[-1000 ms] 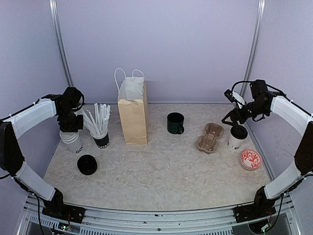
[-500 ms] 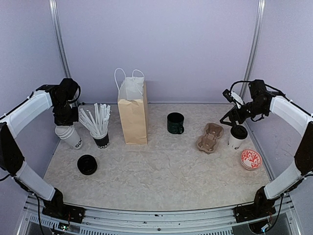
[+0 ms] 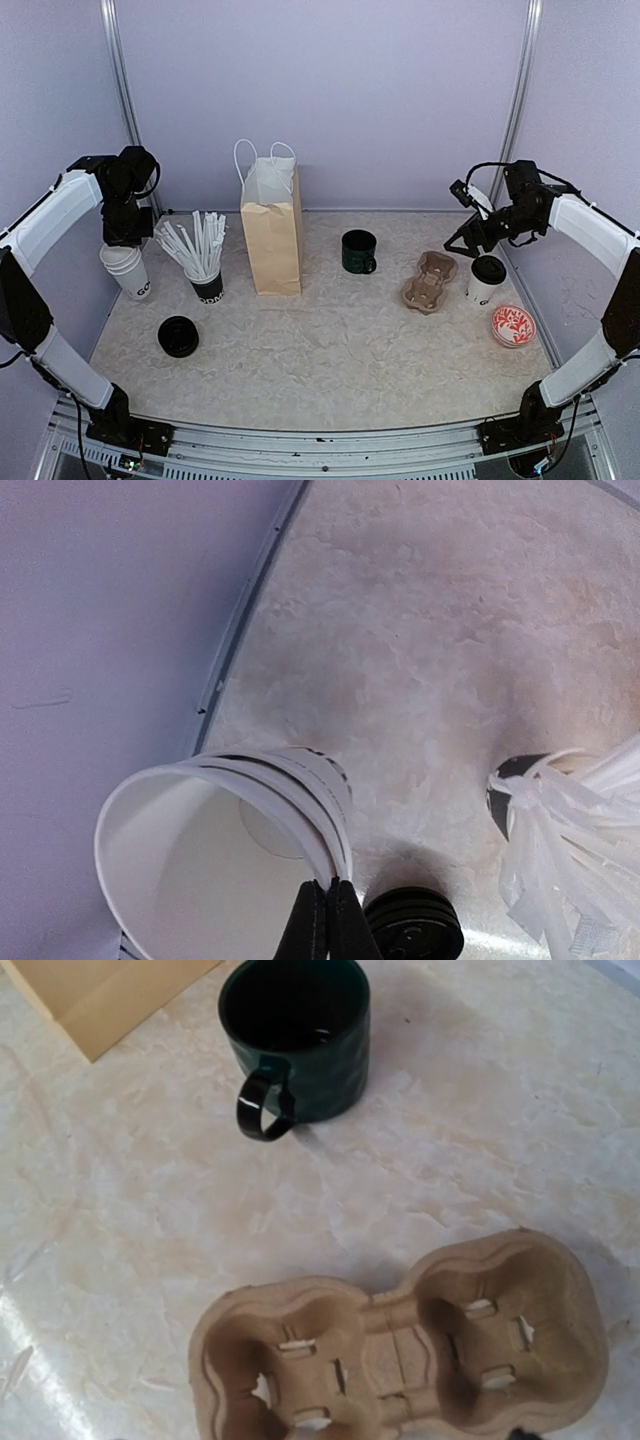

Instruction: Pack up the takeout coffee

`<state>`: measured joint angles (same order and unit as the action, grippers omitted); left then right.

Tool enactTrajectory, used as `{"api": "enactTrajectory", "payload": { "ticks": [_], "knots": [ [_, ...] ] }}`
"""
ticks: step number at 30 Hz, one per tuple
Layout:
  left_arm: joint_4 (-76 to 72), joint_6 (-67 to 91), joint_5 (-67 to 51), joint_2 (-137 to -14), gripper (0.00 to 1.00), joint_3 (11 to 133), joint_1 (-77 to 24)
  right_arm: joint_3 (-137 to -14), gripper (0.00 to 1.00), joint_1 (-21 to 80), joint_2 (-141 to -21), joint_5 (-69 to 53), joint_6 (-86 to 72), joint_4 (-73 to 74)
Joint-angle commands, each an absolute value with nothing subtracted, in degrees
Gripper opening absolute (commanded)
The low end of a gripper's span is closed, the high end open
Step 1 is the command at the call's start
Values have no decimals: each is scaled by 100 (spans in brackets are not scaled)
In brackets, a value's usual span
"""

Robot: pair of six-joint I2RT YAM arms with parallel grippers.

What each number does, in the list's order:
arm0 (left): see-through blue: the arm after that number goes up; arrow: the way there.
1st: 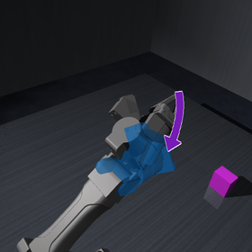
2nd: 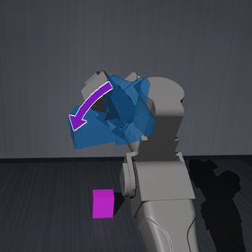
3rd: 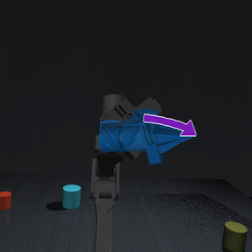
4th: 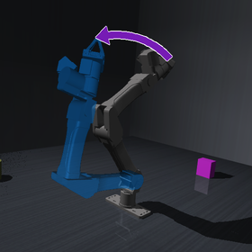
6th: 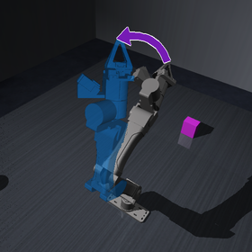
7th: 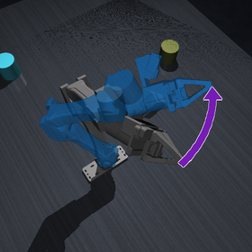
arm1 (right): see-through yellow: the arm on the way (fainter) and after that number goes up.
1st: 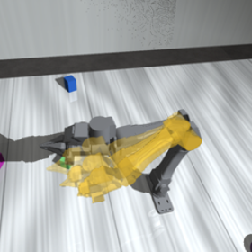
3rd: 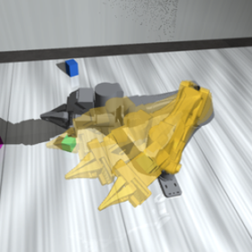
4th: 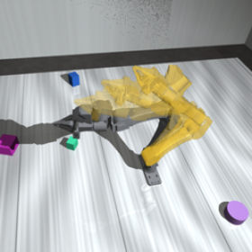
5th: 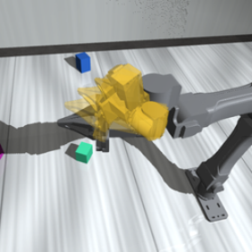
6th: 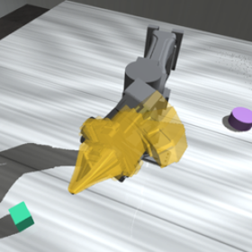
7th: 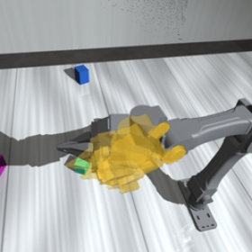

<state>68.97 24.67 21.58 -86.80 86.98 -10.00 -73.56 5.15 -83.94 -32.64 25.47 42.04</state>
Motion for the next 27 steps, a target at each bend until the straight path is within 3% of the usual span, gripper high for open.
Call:
{"api": "enactTrajectory", "payload": {
  "ticks": [1, 3, 4, 6, 8, 10, 11, 13, 16, 18, 20, 21, 27],
  "knots": [
    [7085, 2560, 2510, -8734, 0, 8846, -1079, -7540, 79, 622, -8463, -3448, 2461, 4149],
    [6643, 2178, 440, -8753, 0, 8592, -960, -7535, 80, 635, -8464, -3489, 2461, 4132],
    [6459, 2333, 926, -8652, 0, 8533, -1212, -7537, 79, 637, -8464, -3523, 2454, 4135],
    [7265, 2764, 2987, -8883, 0, 8787, -1477, -7544, 79, 653, -8473, -3555, 2437, 4140],
    [7120, 2386, 1656, -9152, 0, 8566, -1000, -7550, 79, 672, -8465, -3554, 2443, 4141],
    [7052, 2791, 3132, -8831, 0, 8605, -1296, -7570, 79, 690, -8464, -3544, 2458, 4162],
    [7429, 2905, 3313, -8895, 0, 8729, -1244, -7568, 79, 694, -8457, -3536, 2461, 4158],
    [7341, 2594, 2209, -9021, 0, 8759, -1071, -7569, 79, 710, -8456, -3535, 2454, 4147],
    [7304, 2740, 2970, -8712, 0, 8797, -1031, -7565, 79, 728, -8479, -3563, 2444, 4110],
    [7141, 2488, 1445, -8940, 0, 8697, -1224, -7581, 79, 757, -8511, -3576, 2428, 4111],
    [7297, 2901, 3294, -8755, 0, 8589, -1387, -7589, 79, 801, -8538, -3598, 2426, 4093],
    [7756, 3124, 3649, -8910, 0, 8688, -1067, -7612, 79, 823, -8549, -3596, 2426, 4092],
    [7367, 2839, 2783, -8748, 0, 8860, -1112, -7669, 79, 929, -8571, -3548, 2447, 4138]
  ]
}}
